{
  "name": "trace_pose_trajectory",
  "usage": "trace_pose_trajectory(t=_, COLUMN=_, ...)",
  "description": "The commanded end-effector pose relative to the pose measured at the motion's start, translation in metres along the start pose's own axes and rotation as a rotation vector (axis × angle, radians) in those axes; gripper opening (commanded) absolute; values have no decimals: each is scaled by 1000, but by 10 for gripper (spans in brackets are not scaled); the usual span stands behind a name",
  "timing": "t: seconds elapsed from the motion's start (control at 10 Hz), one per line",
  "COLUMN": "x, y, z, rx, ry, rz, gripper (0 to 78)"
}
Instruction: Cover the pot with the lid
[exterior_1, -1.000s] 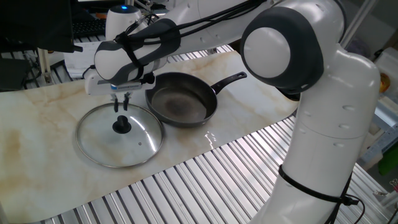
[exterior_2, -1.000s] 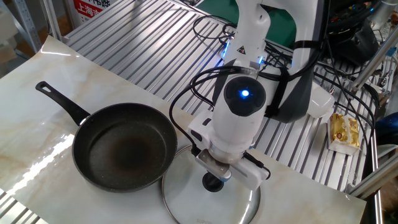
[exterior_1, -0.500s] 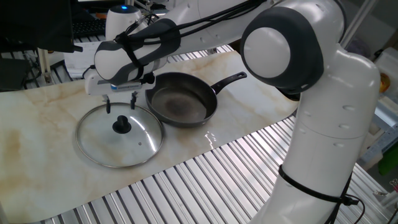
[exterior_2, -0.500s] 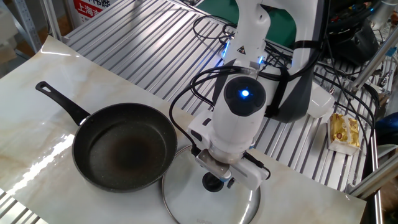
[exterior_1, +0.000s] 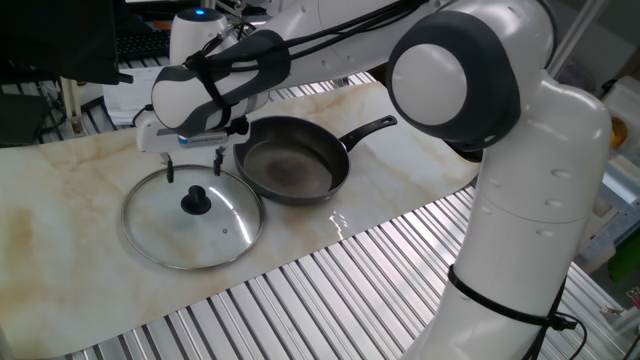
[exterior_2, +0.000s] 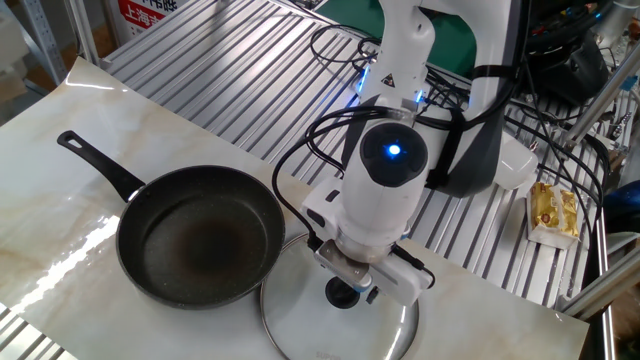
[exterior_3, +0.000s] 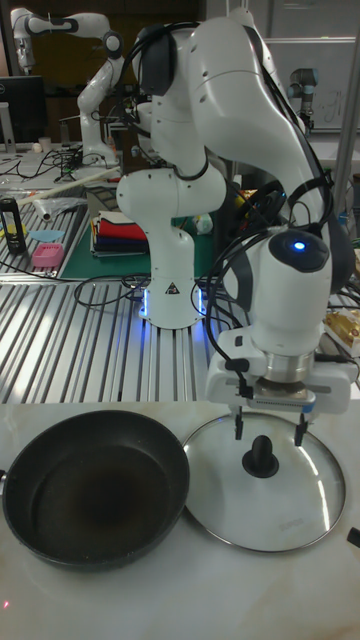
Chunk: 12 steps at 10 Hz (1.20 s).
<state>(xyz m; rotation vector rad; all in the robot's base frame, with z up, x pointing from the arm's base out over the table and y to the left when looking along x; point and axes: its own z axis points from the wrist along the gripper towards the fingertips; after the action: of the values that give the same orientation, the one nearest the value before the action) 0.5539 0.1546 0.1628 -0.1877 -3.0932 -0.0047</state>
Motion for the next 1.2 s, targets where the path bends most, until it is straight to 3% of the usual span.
trace_pose_trajectory(t=0.1, x=-5, y=-3, z=25, rx=4, ry=-45, rz=-11, gripper=774)
trace_pose_trajectory(t=0.6, x=-5, y=-4, z=31, rx=8, ry=-32, rz=-37, gripper=774)
trace_pose_trajectory(t=0.8, x=-4, y=-7, z=43, rx=4, ry=-29, rz=-36, gripper=774)
trace_pose_trajectory(t=1.2, x=-2, y=-2, z=42, rx=11, ry=38, rz=35, gripper=774)
